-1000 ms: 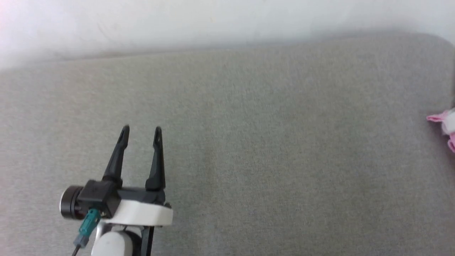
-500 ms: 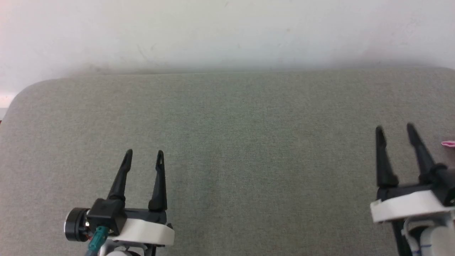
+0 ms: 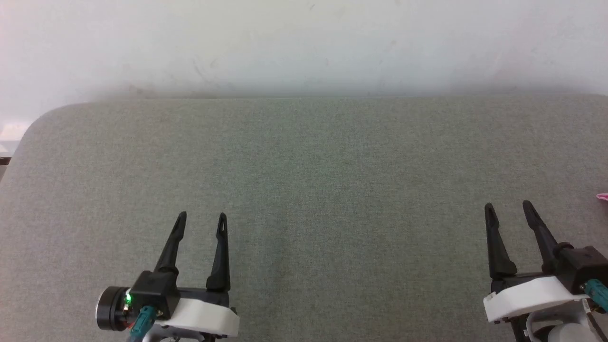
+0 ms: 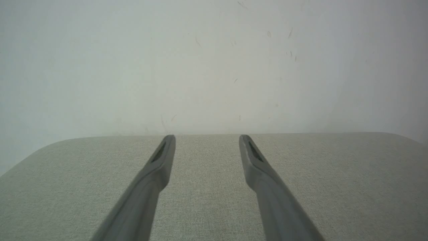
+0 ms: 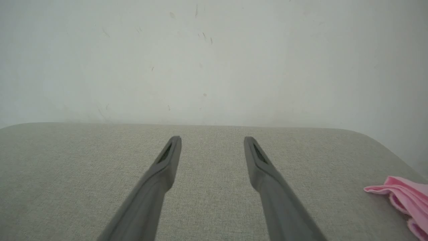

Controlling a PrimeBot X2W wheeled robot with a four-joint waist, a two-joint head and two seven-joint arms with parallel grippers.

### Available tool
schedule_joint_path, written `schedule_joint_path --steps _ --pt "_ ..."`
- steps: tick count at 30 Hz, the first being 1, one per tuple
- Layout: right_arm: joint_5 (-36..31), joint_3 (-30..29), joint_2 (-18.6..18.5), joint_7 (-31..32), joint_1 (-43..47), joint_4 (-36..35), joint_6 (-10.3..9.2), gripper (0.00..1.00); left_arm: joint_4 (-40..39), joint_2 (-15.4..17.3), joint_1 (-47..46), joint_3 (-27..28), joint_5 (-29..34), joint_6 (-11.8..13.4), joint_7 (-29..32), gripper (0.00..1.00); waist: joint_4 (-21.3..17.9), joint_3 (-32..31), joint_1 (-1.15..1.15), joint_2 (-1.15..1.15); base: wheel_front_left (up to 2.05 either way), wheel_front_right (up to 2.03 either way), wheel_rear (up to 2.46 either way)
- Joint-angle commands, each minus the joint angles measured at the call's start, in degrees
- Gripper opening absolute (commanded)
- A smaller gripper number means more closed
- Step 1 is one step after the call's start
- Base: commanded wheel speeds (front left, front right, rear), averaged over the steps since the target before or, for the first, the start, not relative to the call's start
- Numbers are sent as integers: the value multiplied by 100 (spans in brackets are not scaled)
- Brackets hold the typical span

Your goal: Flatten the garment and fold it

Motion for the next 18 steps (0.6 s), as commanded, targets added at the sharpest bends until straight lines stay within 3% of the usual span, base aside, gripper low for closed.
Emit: schedule_joint_path --steps 1,3,4,18 --pt "26 1 25 -34 -23 17 -12 100 27 -18 -1 -3 48 44 -27 100 0 0 0 0 0 0 0" --pt "20 -13 26 -30 -29 24 -12 100 14 -19 -7 5 28 48 -27 100 -4 0 0 0 0 0 0" --pt "-3 -9 1 7 -1 6 0 0 3 -1 0 4 -2 9 4 0 -2 -1 0 0 0 0 0" --pt "-49 35 1 124 -4 -39 -1 0 6 -3 -18 55 37 -9 140 0 21 -41 0 0 0 0 0"
